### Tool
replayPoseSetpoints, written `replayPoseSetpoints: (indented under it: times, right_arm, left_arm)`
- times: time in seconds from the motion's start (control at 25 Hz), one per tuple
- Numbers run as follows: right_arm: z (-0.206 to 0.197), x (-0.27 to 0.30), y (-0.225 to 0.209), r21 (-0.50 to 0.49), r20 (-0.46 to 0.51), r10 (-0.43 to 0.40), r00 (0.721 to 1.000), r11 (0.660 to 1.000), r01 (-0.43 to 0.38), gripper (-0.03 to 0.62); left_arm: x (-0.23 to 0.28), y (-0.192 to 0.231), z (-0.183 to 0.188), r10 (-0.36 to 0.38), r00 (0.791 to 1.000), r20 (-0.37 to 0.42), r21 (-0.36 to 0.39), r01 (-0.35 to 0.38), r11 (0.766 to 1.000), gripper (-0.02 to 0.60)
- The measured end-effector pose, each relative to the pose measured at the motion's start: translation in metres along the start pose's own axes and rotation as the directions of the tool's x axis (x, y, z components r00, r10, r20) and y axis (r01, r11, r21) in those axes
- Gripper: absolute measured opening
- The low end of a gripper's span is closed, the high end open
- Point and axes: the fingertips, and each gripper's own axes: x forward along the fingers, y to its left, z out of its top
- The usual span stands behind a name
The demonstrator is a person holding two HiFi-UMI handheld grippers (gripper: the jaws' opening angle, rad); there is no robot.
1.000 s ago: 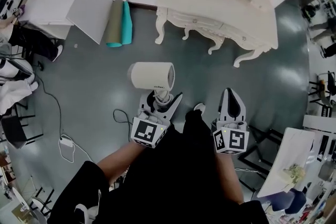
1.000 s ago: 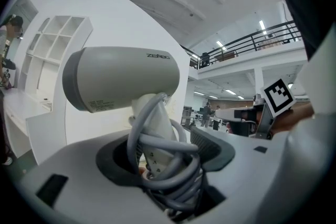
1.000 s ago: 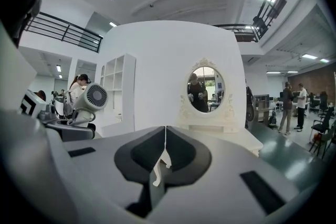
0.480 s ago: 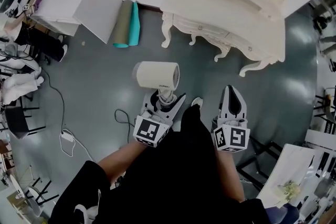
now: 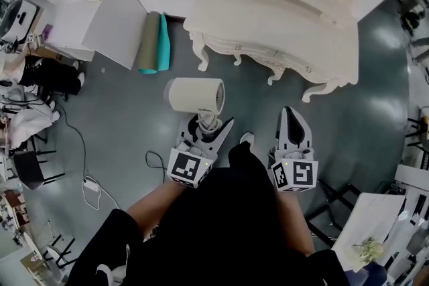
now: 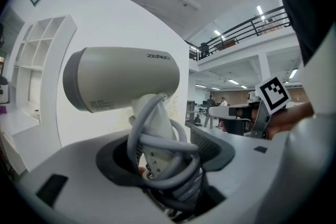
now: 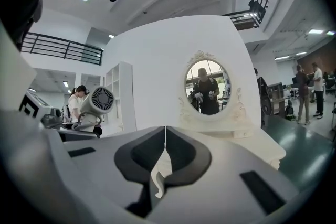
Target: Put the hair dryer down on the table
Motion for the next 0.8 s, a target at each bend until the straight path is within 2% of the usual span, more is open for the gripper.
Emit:
replayPoseSetpoints:
  times: [0.48,0.6,0.8]
  right_arm:
    - [0.001,0.042,-0.086,0.034,-0.049,0.051,0.997,0.998,-0.049,0.020]
    - [-0.003,0.048,-0.112,0.053,-0.078,0.050,0.996,0.998,-0.046,0.020]
    - [0.002,0.051,-0.142,0.048,-0.073,0.069,0.995,0.997,-0.066,0.020]
  left_arm:
    - [0.099,-0.021,0.016,0.027,1.000,0.007,-0.016,-0.027,0.999,0.291]
    - [0.117,-0.032,0.015,0.034,0.999,0.014,-0.025,-0.033,0.999,0.291]
    - [0.141,-0.049,0.012,0.041,0.999,0.010,-0.029,-0.040,0.999,0.291]
